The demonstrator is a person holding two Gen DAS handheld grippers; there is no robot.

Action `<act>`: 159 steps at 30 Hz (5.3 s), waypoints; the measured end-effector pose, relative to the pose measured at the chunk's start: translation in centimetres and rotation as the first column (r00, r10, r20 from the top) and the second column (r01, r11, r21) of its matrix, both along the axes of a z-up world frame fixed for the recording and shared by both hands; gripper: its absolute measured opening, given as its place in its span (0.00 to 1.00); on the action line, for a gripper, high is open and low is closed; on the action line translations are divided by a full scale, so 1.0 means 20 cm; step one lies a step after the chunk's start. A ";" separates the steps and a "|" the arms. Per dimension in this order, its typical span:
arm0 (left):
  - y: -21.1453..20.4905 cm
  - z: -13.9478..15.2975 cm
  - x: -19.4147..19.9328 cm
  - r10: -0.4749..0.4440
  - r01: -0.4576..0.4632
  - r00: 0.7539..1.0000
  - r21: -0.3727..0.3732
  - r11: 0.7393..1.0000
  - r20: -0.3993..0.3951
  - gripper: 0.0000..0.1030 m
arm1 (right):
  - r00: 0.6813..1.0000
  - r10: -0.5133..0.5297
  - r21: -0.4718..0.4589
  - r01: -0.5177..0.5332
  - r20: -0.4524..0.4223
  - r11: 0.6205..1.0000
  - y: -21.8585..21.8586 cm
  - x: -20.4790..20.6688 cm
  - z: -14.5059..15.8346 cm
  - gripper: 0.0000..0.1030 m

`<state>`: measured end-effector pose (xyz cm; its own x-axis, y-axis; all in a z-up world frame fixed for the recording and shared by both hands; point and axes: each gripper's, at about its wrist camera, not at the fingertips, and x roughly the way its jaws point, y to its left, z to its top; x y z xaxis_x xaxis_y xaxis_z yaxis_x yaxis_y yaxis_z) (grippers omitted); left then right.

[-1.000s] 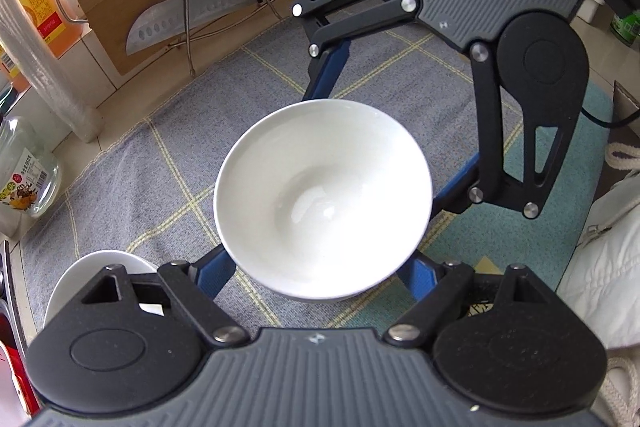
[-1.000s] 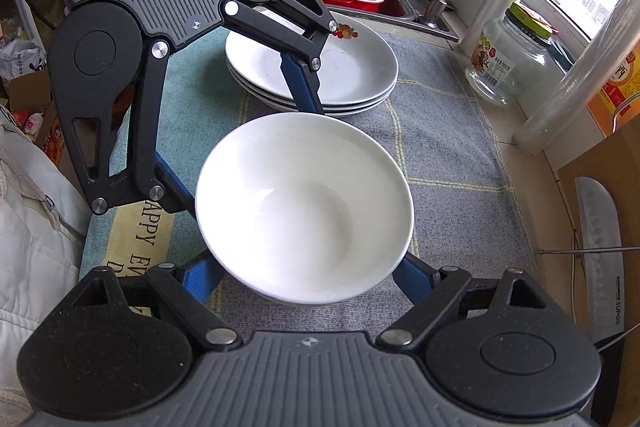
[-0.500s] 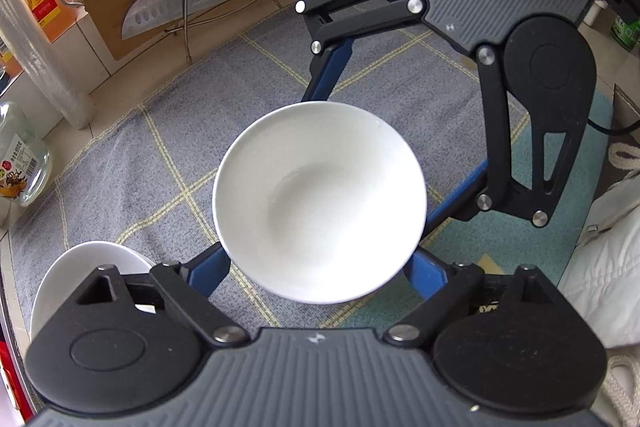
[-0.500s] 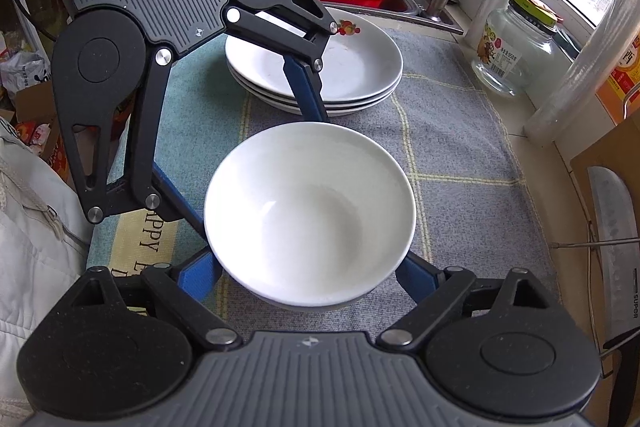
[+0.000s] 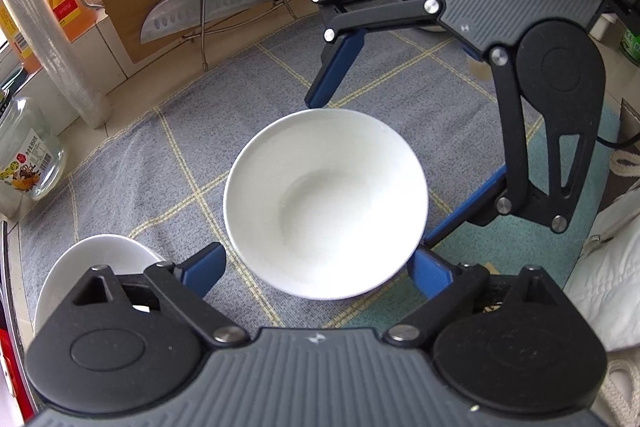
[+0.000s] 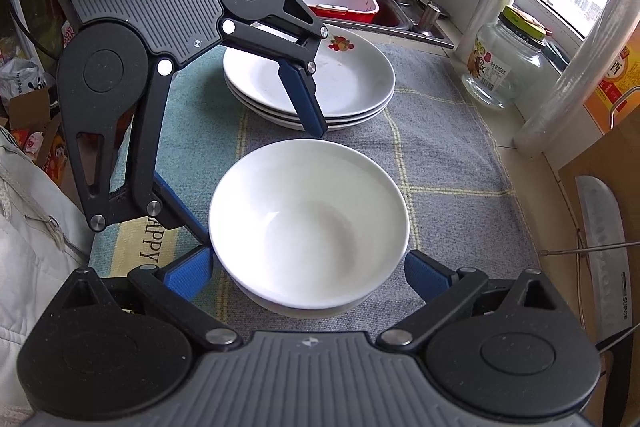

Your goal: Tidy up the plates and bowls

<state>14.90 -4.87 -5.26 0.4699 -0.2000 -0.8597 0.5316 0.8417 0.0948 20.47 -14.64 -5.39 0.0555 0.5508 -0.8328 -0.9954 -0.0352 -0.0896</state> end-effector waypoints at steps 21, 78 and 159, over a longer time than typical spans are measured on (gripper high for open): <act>0.00 0.15 -0.10 0.054 -0.047 0.995 -0.085 0.995 0.079 0.95 | 0.972 -0.233 0.097 0.234 -0.021 0.968 -0.20 0.01 0.10 1.00; -1.27 -0.28 0.72 -0.040 0.052 0.990 -0.082 0.995 0.133 0.96 | 0.856 -0.510 -0.022 0.513 0.083 0.858 -1.42 0.68 -0.20 1.00; -0.71 0.18 0.04 -0.178 0.176 0.976 0.028 0.984 0.128 0.77 | 0.965 -0.205 -0.009 0.209 0.165 0.978 -0.75 -0.06 0.22 0.88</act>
